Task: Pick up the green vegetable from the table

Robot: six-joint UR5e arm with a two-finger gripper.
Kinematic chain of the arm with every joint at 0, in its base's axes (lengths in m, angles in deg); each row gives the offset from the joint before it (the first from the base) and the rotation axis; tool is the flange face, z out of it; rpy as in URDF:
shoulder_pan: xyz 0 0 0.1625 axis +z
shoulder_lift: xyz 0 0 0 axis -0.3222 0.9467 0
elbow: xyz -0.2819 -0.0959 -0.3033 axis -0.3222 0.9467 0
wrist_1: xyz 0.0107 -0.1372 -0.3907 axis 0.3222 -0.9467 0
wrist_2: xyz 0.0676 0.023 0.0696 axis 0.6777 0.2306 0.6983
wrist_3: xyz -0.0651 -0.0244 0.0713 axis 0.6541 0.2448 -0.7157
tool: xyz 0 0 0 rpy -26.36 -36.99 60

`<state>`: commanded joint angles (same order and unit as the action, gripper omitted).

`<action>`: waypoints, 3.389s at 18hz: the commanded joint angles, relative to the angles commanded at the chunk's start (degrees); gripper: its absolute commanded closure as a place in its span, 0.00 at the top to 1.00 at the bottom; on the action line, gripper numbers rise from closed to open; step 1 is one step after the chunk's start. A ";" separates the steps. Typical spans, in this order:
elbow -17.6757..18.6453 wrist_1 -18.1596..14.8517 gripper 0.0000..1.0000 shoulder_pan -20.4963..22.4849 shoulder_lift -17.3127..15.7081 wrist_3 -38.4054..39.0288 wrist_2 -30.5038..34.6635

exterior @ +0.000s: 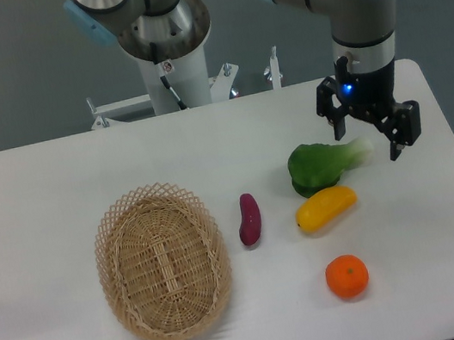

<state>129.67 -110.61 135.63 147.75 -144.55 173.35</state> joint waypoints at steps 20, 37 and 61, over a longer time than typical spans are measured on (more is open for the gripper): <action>4.21 0.70 1.00 1.93 0.26 -9.11 -0.44; 7.90 1.40 1.00 8.26 9.14 -37.53 8.35; 18.99 16.00 1.00 9.84 10.90 -35.60 8.00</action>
<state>148.65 -94.62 145.47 158.65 -180.15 181.34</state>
